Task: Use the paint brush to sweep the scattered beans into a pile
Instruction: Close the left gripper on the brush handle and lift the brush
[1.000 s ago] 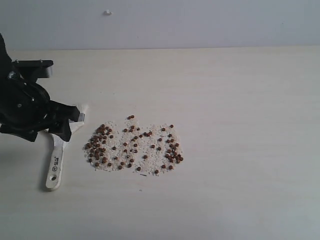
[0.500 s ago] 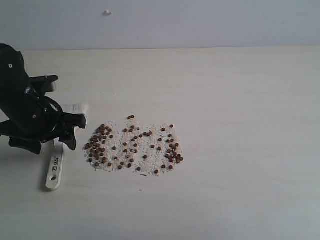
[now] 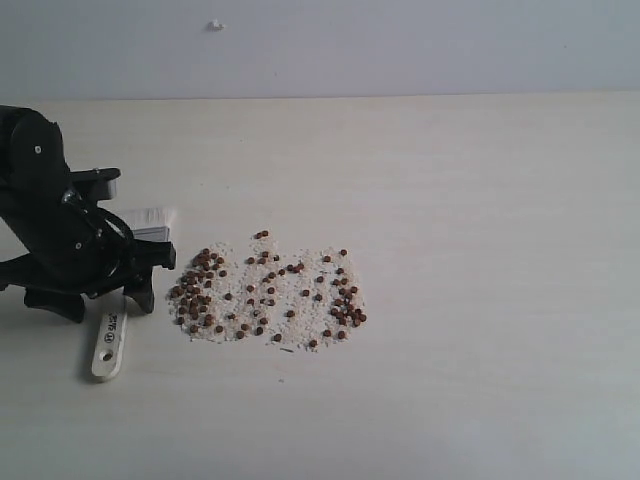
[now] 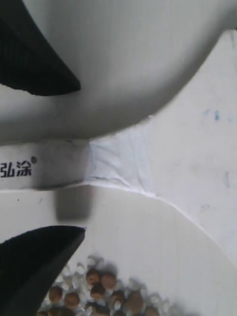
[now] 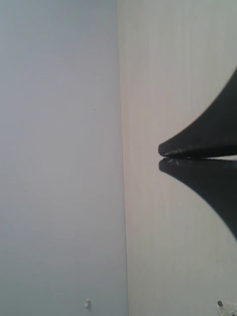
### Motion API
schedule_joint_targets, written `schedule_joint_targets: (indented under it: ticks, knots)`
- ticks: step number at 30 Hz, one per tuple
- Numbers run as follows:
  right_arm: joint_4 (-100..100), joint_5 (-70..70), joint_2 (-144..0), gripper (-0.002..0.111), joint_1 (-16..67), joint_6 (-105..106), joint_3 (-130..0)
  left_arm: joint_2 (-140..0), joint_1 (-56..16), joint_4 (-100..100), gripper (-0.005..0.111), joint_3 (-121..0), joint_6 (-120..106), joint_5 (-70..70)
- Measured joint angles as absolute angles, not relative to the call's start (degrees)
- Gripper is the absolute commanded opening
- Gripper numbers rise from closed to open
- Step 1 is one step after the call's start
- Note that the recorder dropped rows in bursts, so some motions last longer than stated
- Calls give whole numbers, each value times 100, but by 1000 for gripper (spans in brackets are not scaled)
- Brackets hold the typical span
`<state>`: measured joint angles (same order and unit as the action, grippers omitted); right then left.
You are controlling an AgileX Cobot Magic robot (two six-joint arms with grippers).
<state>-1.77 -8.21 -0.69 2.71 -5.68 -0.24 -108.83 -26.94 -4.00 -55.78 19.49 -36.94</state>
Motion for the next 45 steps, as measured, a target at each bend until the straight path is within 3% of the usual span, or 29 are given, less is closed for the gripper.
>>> schedule_joint_targets:
  ticks: [2, 15, 17, 20, 45]
  knots:
    - [-177, -821, -69, 0, 271, -568, -24, -10883, -2694, -400, 58, -5578, 1949, -3694]
    - [-177, -821, -69, 0, 271, -568, -24, -10943, -2694, -326, 58, -5600, 1971, -3852]
    - [-177, -821, -69, 0, 271, -568, -24, -10972, -2694, -300, 47, -5622, 1986, -3865]
    - [-177, -821, -69, 0, 271, -568, -24, -10972, -2694, -190, 0, -5622, 1993, -3867]
    - [-177, -821, -69, 0, 271, -568, -24, -10730, -2694, -91, 0, -6325, 742, -4100]
